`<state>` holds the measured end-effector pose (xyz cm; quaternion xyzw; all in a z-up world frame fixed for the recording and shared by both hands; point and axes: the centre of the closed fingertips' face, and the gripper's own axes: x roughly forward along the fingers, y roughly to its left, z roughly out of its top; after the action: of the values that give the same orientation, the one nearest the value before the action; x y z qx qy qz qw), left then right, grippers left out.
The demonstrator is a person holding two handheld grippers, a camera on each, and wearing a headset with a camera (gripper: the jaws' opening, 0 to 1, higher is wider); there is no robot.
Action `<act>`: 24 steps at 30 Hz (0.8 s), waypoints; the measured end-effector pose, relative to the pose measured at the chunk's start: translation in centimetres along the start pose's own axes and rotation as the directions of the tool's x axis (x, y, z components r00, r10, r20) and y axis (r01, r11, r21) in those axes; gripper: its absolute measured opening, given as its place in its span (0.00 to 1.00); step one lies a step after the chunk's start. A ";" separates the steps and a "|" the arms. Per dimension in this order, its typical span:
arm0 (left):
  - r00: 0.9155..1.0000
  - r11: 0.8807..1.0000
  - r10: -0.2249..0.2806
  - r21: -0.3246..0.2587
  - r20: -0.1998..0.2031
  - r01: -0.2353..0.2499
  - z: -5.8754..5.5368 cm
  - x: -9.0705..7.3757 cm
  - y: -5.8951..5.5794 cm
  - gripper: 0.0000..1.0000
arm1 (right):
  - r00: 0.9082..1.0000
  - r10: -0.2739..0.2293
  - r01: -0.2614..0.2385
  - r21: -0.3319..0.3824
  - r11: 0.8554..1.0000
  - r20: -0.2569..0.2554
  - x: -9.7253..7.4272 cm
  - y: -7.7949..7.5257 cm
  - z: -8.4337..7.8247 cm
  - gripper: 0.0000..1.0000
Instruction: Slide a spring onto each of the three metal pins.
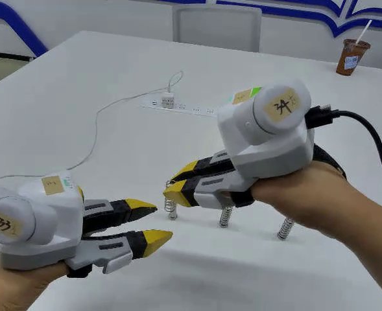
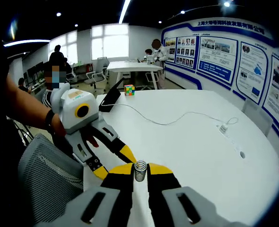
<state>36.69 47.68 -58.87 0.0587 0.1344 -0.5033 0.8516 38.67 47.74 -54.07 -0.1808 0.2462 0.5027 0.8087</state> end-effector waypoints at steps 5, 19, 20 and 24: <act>1.000 1.000 0.016 0.004 0.004 -0.016 0.2 -0.4 0.3 0.41 | 1.000 -0.024 0.024 0.010 1.000 0.017 0.0 -1.2 0.5 0.12; 1.000 0.999 0.029 0.028 -0.009 -0.029 -0.1 -0.8 0.2 0.51 | 0.994 -0.103 0.102 0.051 0.993 0.030 1.4 -4.5 -0.5 0.12; 1.000 0.999 0.030 0.027 -0.010 -0.030 -0.1 -0.8 0.2 0.52 | 0.994 -0.106 0.104 0.055 0.993 0.030 1.5 -4.5 -0.6 0.12; 0.999 0.999 0.033 0.022 -0.012 -0.032 -0.2 -0.8 0.2 0.53 | 0.994 -0.108 0.107 0.068 0.992 0.017 2.3 -4.7 -1.3 0.12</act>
<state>36.43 48.52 -58.82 0.0734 0.1331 -0.4905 0.8581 43.47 46.69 -56.29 -0.1615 0.2442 0.4518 0.8427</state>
